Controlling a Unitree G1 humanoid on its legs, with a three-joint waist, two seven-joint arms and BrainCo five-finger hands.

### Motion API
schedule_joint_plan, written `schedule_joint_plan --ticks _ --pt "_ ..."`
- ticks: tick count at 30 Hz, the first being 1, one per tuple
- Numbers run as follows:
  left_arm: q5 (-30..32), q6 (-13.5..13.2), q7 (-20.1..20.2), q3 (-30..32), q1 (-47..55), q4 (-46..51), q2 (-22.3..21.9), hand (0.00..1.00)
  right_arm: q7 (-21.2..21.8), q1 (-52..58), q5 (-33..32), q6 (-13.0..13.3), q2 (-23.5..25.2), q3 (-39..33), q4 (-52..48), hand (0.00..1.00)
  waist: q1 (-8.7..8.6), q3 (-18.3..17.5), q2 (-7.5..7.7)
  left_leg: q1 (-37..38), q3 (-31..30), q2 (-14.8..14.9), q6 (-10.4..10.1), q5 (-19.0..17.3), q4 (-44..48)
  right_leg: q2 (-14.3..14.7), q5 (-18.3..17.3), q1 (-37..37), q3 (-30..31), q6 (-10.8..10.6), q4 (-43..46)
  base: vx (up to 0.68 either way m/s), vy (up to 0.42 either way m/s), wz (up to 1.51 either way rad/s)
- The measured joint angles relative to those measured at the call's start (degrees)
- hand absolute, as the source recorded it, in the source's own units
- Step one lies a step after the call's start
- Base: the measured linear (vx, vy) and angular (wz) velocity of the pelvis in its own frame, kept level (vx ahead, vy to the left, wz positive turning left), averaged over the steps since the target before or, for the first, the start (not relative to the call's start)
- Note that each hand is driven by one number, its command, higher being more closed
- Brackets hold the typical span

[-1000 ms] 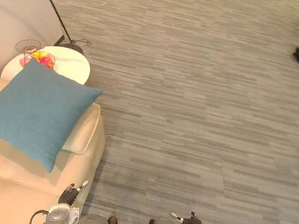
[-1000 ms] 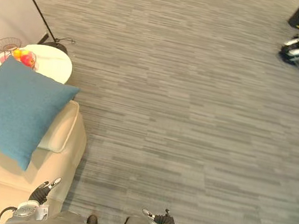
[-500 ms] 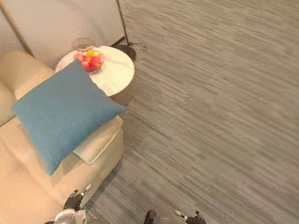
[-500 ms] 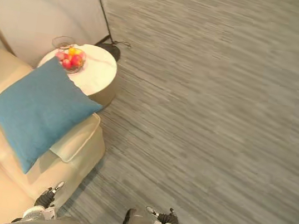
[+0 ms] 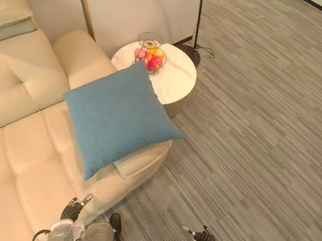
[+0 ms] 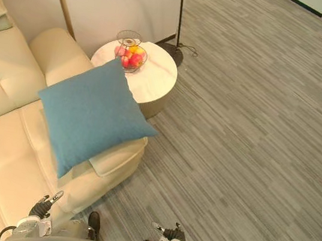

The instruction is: Pick up cushions and gather them together orderly.

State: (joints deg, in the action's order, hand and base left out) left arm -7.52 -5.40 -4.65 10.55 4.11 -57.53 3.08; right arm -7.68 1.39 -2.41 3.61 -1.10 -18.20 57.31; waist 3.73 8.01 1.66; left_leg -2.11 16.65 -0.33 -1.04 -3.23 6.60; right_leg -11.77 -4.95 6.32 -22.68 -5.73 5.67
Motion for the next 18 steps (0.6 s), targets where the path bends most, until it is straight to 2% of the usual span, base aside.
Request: schedule_joint_plan --ticks 3,5,6,7,8,9,10,11,13,14,15,16,17,18 --pt "0.08 0.07 0.0 0.04 0.1 -1.37 0.26 0.0 0.04 0.1 0.06 -0.01 0.1 0.02 -0.01 0.0 -0.35 -0.05 -0.44 3.63 -1.3 -1.15 0.79 0.48 -3.68 -1.03 -0.51 1.43 -0.49 -0.78 3.43 0.02 0.035 0.19" --pt "0.7 0.3 0.08 -0.07 0.07 -2.24 -0.06 0.0 0.04 0.53 0.13 -0.03 -0.12 0.09 -0.06 0.0 -1.12 -0.1 -0.6 5.71 -3.22 -1.71 1.87 0.72 -7.32 -3.1 -1.88 -1.44 -1.23 -2.09 12.52 -0.03 0.036 0.4" --pt "0.91 0.37 0.03 -0.3 0.08 -2.18 -0.22 0.0 0.06 0.52 0.21 -0.03 -0.2 0.38 -0.18 0.0 -1.42 -0.31 -1.3 6.3 -4.74 -2.01 2.08 0.83 -7.86 -4.67 -2.08 -4.16 -0.86 -1.79 19.85 0.02 0.039 0.58" --pt "0.94 0.37 0.03 -0.78 0.08 -1.98 0.12 0.0 0.07 0.84 0.3 -0.02 -0.39 1.28 -0.29 0.0 -1.72 -0.05 -0.74 7.17 -6.14 -2.47 2.76 0.91 -7.65 -6.45 -1.91 -7.22 0.77 -1.14 27.62 0.08 0.036 0.64" --pt "0.95 0.4 -0.04 -1.35 0.13 -1.67 0.47 0.0 0.15 0.81 0.12 -0.03 -0.36 1.73 -0.31 0.0 -2.13 0.32 -0.38 7.49 -7.39 -2.75 3.69 1.01 -7.4 -6.88 -3.43 -9.86 4.2 -0.12 32.8 0.09 0.018 0.58" --pt "0.98 0.5 -0.09 -1.65 0.19 -1.71 0.96 0.0 0.17 0.84 0.13 -0.06 -0.35 2.18 -0.28 0.0 -2.32 0.28 -0.18 7.4 -7.98 -2.73 3.75 0.96 -7.13 -6.41 -4.83 -10.69 5.8 -0.29 34.06 0.11 -0.02 0.75" --pt "0.94 0.54 -0.15 -1.58 0.33 -1.63 1.43 0.0 0.19 1.05 0.11 -0.04 -0.3 2.66 -0.25 0.0 -2.34 0.28 0.34 7.69 -10.48 -2.14 4.01 0.74 -6.59 -3.65 -8.8 -12.21 9.83 -0.22 34.48 0.08 -0.043 0.72" --pt "0.94 0.53 -0.16 -1.55 0.35 -1.6 1.4 0.0 0.19 1.32 0.07 0.02 -0.32 2.79 -0.25 0.0 -2.38 0.33 0.26 7.94 -11.34 -1.76 3.93 0.78 -6.55 -2.22 -10.19 -12.74 10.93 -0.16 33.17 0.09 -0.071 0.91" --pt "0.96 0.48 -0.18 -1.35 0.46 -1.6 1.31 0.0 0.21 1.2 0.06 0.09 -0.42 4.1 -0.26 0.0 -2.62 0.45 0.01 7.98 -14.33 -0.51 3.08 0.31 -5.44 2.15 -11.15 -13.9 15.0 0.13 25.04 0.06 -0.096 0.73" --pt "0.98 0.48 -0.17 -1.13 0.47 -1.62 1.3 0.0 0.21 1.21 0.02 0.16 -0.39 4.24 -0.27 0.0 -2.71 0.44 0.02 7.8 -15.15 -0.3 2.62 0.07 -5.02 3.32 -10.65 -13.94 16.68 0.38 21.51 0.02 -0.132 0.64" --pt "0.99 0.38 -0.16 -0.5 0.63 -1.56 1.31 0.0 0.2 1.43 0.02 0.14 -0.35 4.36 -0.24 0.0 -2.84 0.19 0.56 6.87 -16.17 -0.51 1.8 -0.47 -4.17 4.36 -8.04 -13.39 19.54 0.58 15.13 0.01 -0.125 0.54" --pt "0.99 0.3 -0.12 -0.16 0.66 -1.5 1.45 0.0 0.2 1.73 0.03 0.2 -0.24 4.37 -0.23 0.0 -2.91 -0.01 1.32 6.36 -16.76 -1.24 1.39 -0.9 -3.77 4.27 -5.91 -13.36 20.44 1.23 12.42 0.08 -0.242 0.64" --pt "0.92 0.28 -0.42 1.27 0.48 -1.67 1.24 0.0 0.27 1.92 -0.36 0.14 -0.32 3.64 -0.08 0.0 -2.77 -0.29 2.21 6.71 -17.84 -1.54 0.59 -1.47 -3.39 3.67 -1.9 -12.96 19.89 1.01 12.14 0.1 -0.214 0.43" --pt "0.93 0.04 -0.43 1.92 0.82 -1.64 0.28 0.0 0.2 2.05 -0.46 0.09 -0.55 3.5 -0.12 0.0 -2.51 -0.68 0.65 6.94 -17.59 -0.27 0.02 -1.33 -3.84 4.72 -1.77 -12.42 19.16 1.55 10.77 0.15 -0.232 0.25"
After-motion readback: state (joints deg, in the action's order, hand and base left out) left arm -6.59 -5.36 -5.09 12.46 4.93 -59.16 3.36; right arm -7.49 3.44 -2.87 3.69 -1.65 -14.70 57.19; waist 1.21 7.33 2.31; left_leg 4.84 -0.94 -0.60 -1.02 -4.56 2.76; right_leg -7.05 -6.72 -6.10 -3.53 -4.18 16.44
